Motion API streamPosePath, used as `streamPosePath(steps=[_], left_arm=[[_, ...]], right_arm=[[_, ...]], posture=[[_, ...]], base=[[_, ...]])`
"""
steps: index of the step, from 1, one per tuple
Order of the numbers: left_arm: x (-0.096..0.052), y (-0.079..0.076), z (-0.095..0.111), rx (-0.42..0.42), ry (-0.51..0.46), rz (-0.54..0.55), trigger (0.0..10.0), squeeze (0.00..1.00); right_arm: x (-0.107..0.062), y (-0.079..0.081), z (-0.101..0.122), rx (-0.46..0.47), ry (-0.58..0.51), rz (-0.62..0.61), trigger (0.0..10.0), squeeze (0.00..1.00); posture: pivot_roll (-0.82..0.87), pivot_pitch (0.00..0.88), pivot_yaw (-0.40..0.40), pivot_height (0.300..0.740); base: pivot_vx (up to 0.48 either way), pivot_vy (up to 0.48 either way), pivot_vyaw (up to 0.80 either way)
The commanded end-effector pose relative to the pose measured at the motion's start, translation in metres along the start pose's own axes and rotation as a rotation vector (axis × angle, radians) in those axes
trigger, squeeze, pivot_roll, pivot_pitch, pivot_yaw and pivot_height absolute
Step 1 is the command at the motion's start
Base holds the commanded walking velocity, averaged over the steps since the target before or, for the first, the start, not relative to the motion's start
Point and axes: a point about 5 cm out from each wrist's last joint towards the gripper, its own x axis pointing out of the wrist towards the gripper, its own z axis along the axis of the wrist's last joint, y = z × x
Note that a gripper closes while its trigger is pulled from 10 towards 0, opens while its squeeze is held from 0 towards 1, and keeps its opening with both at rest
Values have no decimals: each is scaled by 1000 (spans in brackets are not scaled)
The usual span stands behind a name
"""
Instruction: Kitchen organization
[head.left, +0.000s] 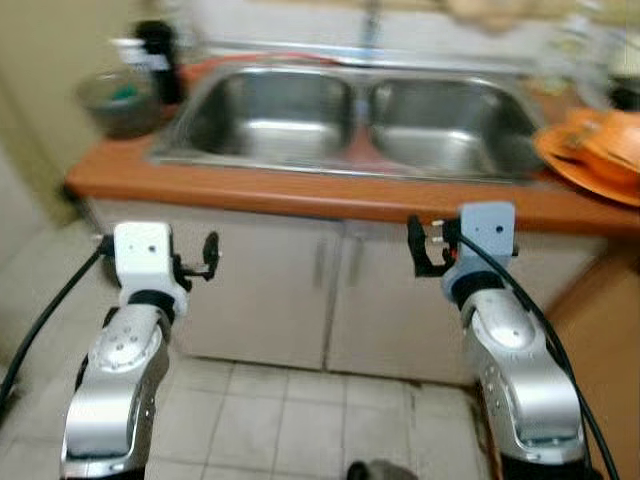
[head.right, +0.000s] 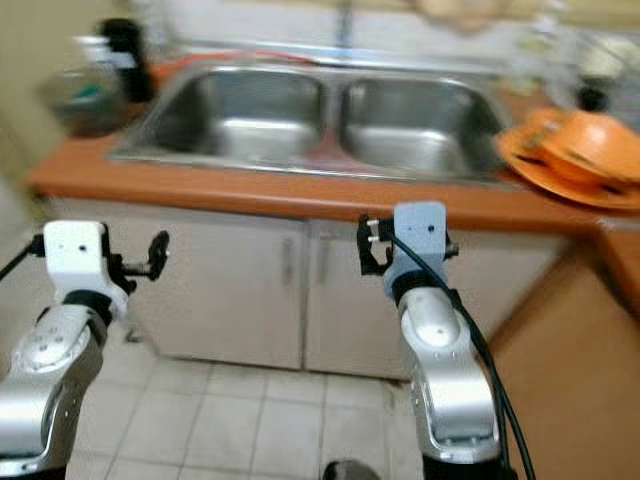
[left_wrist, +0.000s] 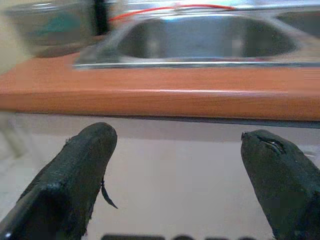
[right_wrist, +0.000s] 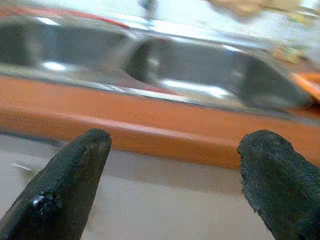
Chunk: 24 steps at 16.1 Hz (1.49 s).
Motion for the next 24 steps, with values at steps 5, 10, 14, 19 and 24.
streamPosePath(steps=[5,10,14,19,24], left_arm=[[2,7,6,125,-63,38,10000,0],[0,-3,5,42,-74,-61,10000,0],[-1,-8,9,20,-109,-123,10000,0],[-2,-13,8,-28,-108,-138,10000,0],[-1,-10,8,-33,-108,-121,10000,0]], right_arm=[[-1,-4,7,-28,-39,-31,10000,1000],[-4,-1,10,-52,-68,-21,10000,1000],[-4,2,12,-43,-95,-17,10000,1000],[-5,8,15,-61,-111,73,10000,1000],[-7,11,11,-52,-80,112,10000,0]], posture=[[-4,0,1,740],[-7,0,12,740],[-5,0,7,740],[-11,0,0,740],[-12,0,-1,740]], base=[[0,0,-788],[0,0,-788],[0,0,-786],[220,0,-158],[296,0,0]])
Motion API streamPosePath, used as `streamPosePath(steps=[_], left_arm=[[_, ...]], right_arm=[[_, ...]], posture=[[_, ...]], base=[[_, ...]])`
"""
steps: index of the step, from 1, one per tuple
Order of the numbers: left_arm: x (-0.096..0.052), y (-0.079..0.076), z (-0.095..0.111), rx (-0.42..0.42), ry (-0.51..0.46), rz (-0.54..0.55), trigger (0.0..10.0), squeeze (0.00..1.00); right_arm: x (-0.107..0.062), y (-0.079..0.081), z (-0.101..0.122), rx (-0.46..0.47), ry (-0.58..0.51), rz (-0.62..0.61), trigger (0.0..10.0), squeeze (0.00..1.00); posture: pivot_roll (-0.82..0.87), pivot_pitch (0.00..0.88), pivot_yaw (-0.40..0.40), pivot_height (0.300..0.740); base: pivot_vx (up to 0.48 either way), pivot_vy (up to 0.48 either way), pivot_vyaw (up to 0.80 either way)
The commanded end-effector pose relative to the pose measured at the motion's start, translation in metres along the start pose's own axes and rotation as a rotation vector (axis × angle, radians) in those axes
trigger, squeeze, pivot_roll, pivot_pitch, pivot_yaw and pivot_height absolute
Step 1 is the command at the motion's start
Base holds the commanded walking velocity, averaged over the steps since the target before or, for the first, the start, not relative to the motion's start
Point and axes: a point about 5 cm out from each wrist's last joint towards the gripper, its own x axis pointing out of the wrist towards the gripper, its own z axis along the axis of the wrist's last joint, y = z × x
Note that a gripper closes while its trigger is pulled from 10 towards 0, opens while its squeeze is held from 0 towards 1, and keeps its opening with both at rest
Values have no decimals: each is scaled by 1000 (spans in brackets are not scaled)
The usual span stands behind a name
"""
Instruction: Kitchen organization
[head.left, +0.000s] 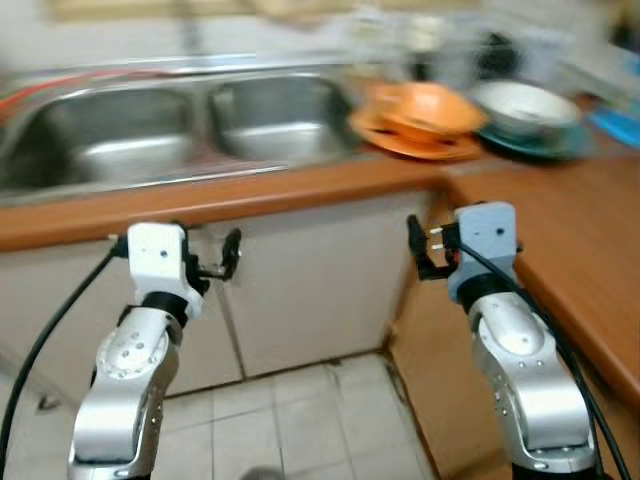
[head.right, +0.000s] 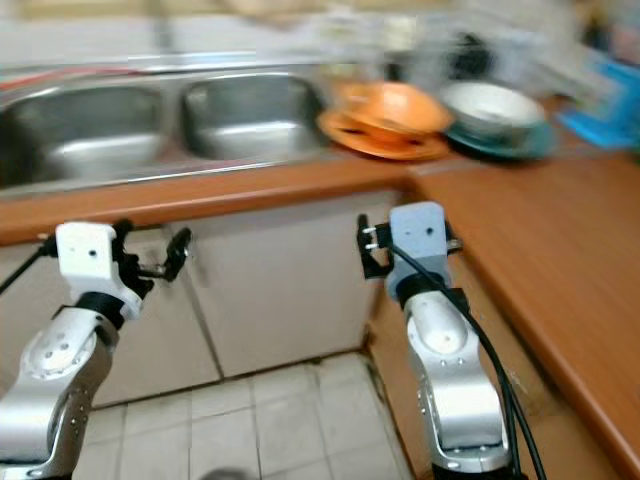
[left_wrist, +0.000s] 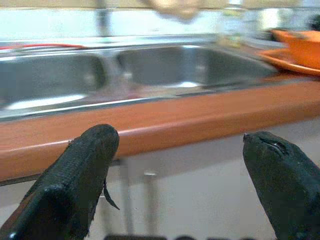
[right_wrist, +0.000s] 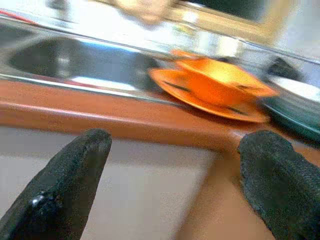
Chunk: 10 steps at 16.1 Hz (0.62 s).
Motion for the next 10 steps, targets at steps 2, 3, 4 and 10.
streamPosePath(steps=[2,3,4,10], left_arm=[[2,-1,5,-3,-19,-3,10000,0],[1,-1,5,0,-18,-2,10000,0],[1,-1,5,2,-17,-1,10000,0],[-1,6,10,10,-24,12,10000,0]], right_arm=[[-1,-1,1,-3,3,14,10000,0],[0,-1,2,0,1,23,10000,0],[0,0,3,7,-6,35,10000,0],[0,17,15,-7,-74,151,10000,0]], posture=[[-11,0,-5,740],[-11,0,-5,740],[-10,0,-5,740],[0,0,-6,740]], base=[[307,0,0],[307,0,0],[304,0,0],[301,0,400]])
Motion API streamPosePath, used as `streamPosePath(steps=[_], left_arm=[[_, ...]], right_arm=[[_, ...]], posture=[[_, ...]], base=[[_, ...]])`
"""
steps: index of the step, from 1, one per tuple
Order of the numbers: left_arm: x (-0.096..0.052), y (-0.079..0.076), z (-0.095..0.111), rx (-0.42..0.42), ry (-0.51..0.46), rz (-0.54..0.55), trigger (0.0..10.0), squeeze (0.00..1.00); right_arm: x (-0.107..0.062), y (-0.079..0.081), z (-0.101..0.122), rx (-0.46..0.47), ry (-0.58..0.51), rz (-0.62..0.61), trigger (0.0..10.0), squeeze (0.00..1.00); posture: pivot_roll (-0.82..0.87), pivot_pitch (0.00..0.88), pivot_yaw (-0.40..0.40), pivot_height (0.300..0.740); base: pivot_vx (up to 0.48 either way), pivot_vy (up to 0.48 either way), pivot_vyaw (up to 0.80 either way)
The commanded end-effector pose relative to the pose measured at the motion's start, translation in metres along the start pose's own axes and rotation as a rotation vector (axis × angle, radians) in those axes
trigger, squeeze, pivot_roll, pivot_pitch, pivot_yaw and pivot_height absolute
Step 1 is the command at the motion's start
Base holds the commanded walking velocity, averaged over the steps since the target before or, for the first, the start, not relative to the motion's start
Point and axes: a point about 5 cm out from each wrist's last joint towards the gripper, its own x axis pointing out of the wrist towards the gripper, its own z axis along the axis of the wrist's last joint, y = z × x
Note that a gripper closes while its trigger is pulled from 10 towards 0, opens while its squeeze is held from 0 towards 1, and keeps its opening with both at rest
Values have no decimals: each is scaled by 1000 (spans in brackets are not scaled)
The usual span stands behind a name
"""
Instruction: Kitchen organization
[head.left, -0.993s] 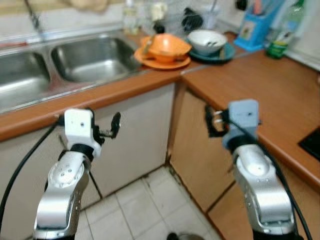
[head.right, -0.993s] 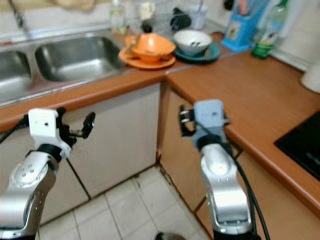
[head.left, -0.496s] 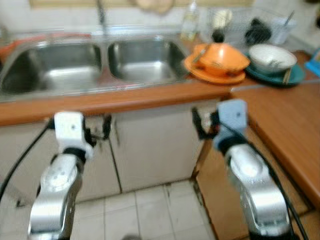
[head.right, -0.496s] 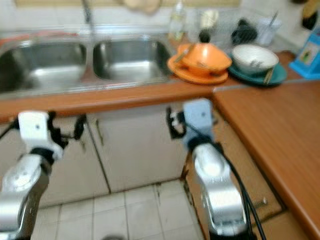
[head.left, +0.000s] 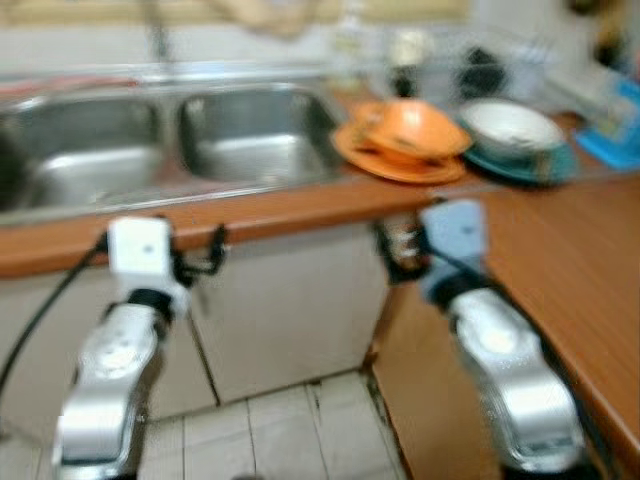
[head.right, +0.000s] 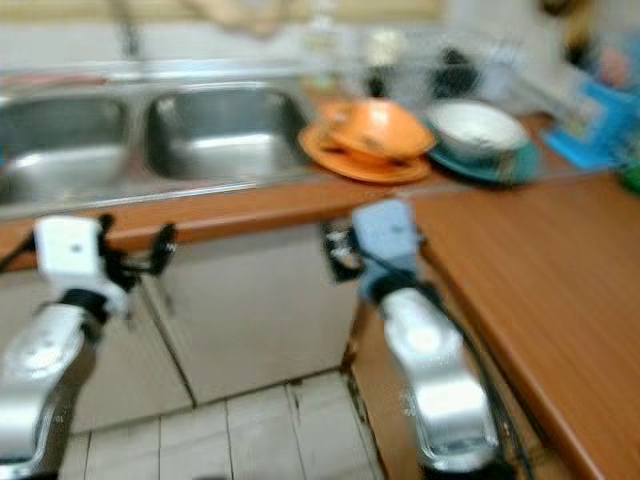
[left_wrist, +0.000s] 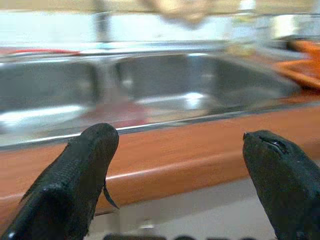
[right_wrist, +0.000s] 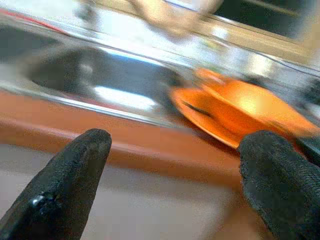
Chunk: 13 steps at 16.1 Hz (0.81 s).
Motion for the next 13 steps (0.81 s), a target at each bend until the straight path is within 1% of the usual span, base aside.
streamPosePath(steps=[1,3,6,9,12,13], left_arm=[[1,-6,5,-9,-17,-28,10000,0],[2,-6,7,-4,-20,-34,10000,0],[2,-5,8,-3,-25,-39,10000,0],[3,-6,10,-8,-35,-46,10000,0],[4,-8,14,-11,-46,-60,10000,0],[6,-10,16,2,-53,-81,10000,0]], right_arm=[[-1,-7,5,-10,-26,-18,10000,0],[-2,-5,10,30,-58,-1,10000,0],[-5,-5,13,52,-77,-6,10000,0],[-5,-6,18,48,-105,-5,10000,0],[-5,-7,28,45,-135,-1,10000,0],[-3,-9,37,75,-152,-7,10000,0]], posture=[[3,0,-3,740],[-2,0,5,740],[-4,0,8,740],[-8,0,11,740],[-9,0,18,740],[-9,0,18,740]], base=[[296,0,800],[300,0,206],[303,0,0],[300,0,0],[301,0,0],[300,0,0]])
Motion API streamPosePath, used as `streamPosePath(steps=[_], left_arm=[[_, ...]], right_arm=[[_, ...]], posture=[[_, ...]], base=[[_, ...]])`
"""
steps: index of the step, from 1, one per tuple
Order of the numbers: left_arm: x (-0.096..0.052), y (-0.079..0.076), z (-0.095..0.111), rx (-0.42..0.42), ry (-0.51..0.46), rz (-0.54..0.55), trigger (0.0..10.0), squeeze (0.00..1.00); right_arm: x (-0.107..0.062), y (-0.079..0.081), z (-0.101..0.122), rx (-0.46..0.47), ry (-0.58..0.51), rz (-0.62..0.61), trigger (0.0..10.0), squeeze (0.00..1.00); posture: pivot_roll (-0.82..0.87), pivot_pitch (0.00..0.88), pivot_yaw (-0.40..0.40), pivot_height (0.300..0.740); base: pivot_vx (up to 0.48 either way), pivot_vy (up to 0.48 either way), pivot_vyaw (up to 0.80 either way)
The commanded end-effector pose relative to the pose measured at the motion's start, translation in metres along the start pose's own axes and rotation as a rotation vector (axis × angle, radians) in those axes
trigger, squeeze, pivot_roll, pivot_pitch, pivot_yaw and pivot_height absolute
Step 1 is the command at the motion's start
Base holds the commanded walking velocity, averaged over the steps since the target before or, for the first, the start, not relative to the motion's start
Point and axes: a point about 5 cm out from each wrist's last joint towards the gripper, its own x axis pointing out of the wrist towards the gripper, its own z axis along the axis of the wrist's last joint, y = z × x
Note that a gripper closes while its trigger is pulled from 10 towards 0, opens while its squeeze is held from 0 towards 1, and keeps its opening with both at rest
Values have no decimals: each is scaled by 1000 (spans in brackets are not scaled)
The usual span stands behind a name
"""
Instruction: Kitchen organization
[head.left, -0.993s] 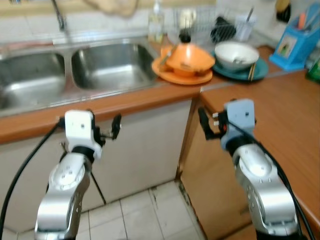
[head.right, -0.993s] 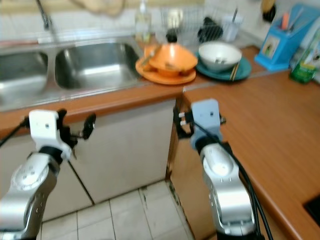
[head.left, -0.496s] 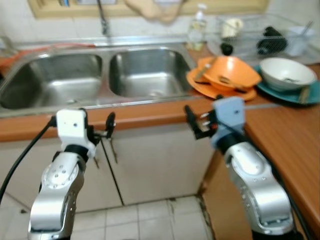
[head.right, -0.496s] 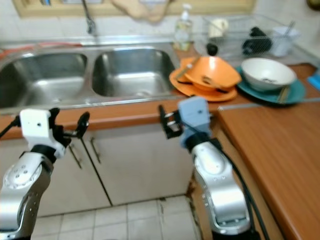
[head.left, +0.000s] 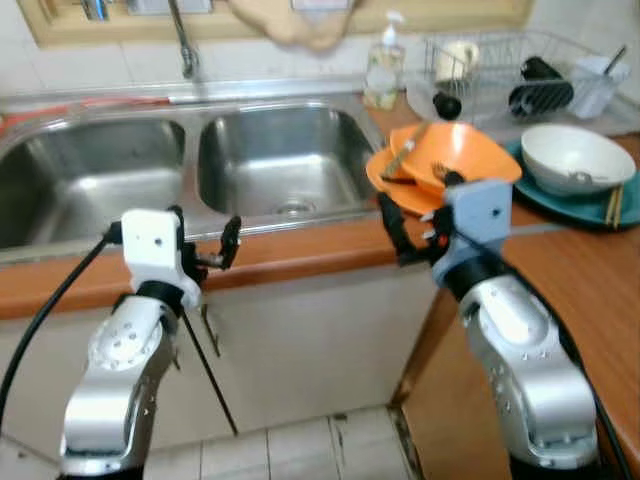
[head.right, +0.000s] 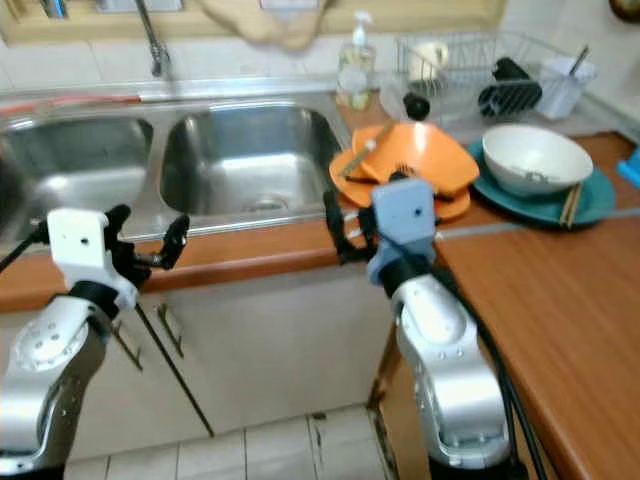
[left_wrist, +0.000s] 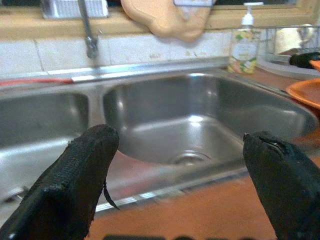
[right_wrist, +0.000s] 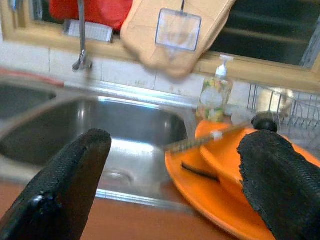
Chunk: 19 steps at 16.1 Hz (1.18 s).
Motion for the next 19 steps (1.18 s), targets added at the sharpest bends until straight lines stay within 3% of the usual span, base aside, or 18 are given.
streamPosePath(steps=[1,4,8,11,19], left_arm=[[2,4,7,23,-18,-3,10000,0],[7,-4,15,20,-45,-52,10000,0],[9,-18,16,41,-38,-155,10000,0],[12,-18,21,61,-58,-148,10000,0],[13,-21,19,49,-43,-164,10000,0]], right_arm=[[4,6,16,30,-46,35,10000,0],[10,-3,25,6,-64,3,10000,0],[7,-13,22,12,-11,-42,10000,0],[7,-19,17,15,71,-54,10000,0],[8,-20,17,-5,88,-25,10000,0]], posture=[[-11,0,19,740],[-9,0,18,740],[-19,0,32,740],[-21,0,36,740],[-17,0,35,740]], base=[[300,0,0],[295,0,0],[293,0,-705],[290,0,-267],[282,0,0]])
